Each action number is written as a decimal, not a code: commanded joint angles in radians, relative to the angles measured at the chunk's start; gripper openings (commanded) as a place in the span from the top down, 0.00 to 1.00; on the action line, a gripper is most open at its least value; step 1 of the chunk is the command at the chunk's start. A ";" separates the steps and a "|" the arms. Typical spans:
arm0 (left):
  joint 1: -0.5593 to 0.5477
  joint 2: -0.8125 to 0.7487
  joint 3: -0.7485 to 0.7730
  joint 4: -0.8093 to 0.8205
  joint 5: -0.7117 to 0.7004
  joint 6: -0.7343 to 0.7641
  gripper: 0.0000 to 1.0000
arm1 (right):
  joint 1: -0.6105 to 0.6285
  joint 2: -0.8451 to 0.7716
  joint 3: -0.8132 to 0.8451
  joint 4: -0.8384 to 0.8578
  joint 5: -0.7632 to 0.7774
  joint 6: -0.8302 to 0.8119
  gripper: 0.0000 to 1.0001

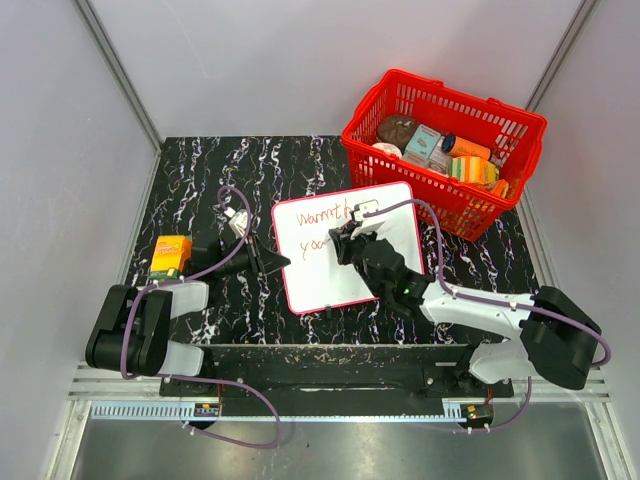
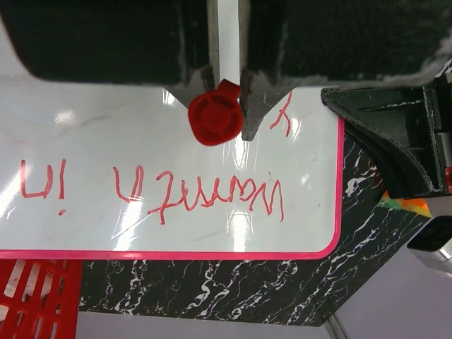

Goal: Write a sentence on the whiteboard
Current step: Write on the whiteboard with the whiteboard.

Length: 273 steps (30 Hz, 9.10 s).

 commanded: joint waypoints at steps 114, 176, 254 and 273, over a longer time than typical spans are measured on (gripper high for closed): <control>-0.014 -0.004 0.028 0.029 -0.017 0.073 1.00 | -0.056 -0.064 -0.042 -0.031 -0.077 0.041 1.00; -0.014 -0.006 0.027 0.023 -0.021 0.078 1.00 | -0.071 -0.140 -0.013 -0.046 0.004 0.029 1.00; -0.017 -0.007 0.027 0.021 -0.023 0.078 1.00 | -0.154 -0.196 -0.048 -0.227 -0.021 0.066 1.00; -0.017 -0.007 0.028 0.021 -0.023 0.081 1.00 | -0.154 -0.205 -0.068 -0.224 -0.071 0.076 1.00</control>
